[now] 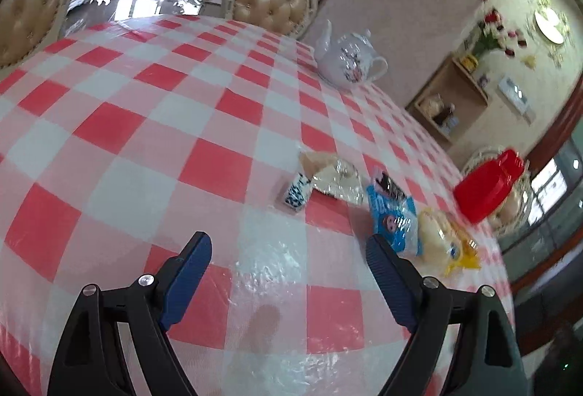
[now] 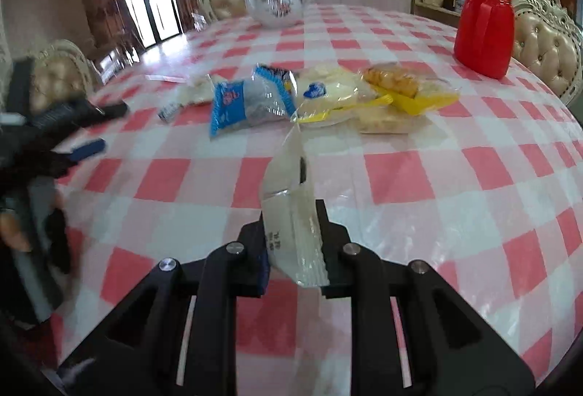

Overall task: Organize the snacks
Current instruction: 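Grasp a white snack packet with the right gripper while the left grasps a clear pastry bag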

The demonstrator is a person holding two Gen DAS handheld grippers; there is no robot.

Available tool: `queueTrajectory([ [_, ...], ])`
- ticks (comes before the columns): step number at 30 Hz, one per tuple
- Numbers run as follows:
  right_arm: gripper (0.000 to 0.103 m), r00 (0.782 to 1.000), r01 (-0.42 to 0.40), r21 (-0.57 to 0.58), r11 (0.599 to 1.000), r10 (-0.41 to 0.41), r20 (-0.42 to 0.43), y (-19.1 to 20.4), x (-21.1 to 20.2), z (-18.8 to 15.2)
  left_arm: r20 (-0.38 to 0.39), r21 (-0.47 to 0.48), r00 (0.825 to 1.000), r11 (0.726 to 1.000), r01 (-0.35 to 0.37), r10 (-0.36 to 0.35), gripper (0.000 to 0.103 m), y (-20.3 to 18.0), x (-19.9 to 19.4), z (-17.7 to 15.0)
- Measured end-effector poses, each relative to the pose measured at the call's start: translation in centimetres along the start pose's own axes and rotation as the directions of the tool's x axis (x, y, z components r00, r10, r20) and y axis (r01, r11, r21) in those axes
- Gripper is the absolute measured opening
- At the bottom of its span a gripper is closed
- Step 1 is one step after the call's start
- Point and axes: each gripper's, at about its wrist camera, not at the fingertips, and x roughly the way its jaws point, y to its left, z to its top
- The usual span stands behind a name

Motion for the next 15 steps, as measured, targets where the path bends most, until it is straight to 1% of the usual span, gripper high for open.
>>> queueTrajectory([
  [1,0.023,1.000,-0.015,0.014,1.000,0.015,0.008,-0.2,-0.3,0.0,-0.009,0.028,1.000,1.000,-0.005,0.006,0.087,-0.3,0.2,-0.1],
  [2,0.023,0.999,-0.030,0.030,0.999,0.030,0.013,-0.7,-0.5,0.0,-0.038,0.095,0.999,0.995,-0.011,0.015,0.087,-1.1,1.0,-0.1],
  [3,0.023,0.999,-0.038,0.037,0.999,0.037,0.013,-0.9,-0.6,-0.2,-0.051,0.133,0.998,0.991,-0.020,0.027,0.088,-1.5,1.4,-0.1],
  [5,0.023,0.998,-0.061,0.061,0.996,0.061,0.007,-1.4,-0.7,-0.6,-0.066,0.229,0.996,0.972,-0.049,0.066,0.088,-2.7,2.8,0.2],
  [7,0.023,0.995,-0.093,0.096,0.991,0.095,-0.009,-1.9,-0.2,-0.8,-0.090,0.280,0.993,0.959,-0.051,0.080,0.088,-3.5,4.4,0.8],
  [9,0.023,0.993,-0.113,0.100,0.988,0.116,-0.017,-1.8,-0.1,-0.8,-0.100,0.299,0.990,0.952,-0.061,0.095,0.088,-4.2,6.0,1.8],
  [11,0.023,0.992,-0.123,0.079,0.989,0.124,-0.012,-0.9,-0.3,-0.9,-0.094,0.305,0.991,0.950,-0.059,0.091,0.088,-5.0,7.1,3.2],
  [13,0.023,0.990,-0.141,0.068,0.988,0.141,-0.006,-0.3,-0.4,-0.8,-0.070,0.278,0.994,0.958,-0.063,0.085,0.088,-5.5,7.7,4.7],
  [15,0.023,0.988,-0.157,0.057,0.986,0.157,-0.005,0.4,-0.3,-0.8,-0.072,0.231,0.996,0.972,-0.044,0.062,0.088,-6.1,8.8,6.2],
])
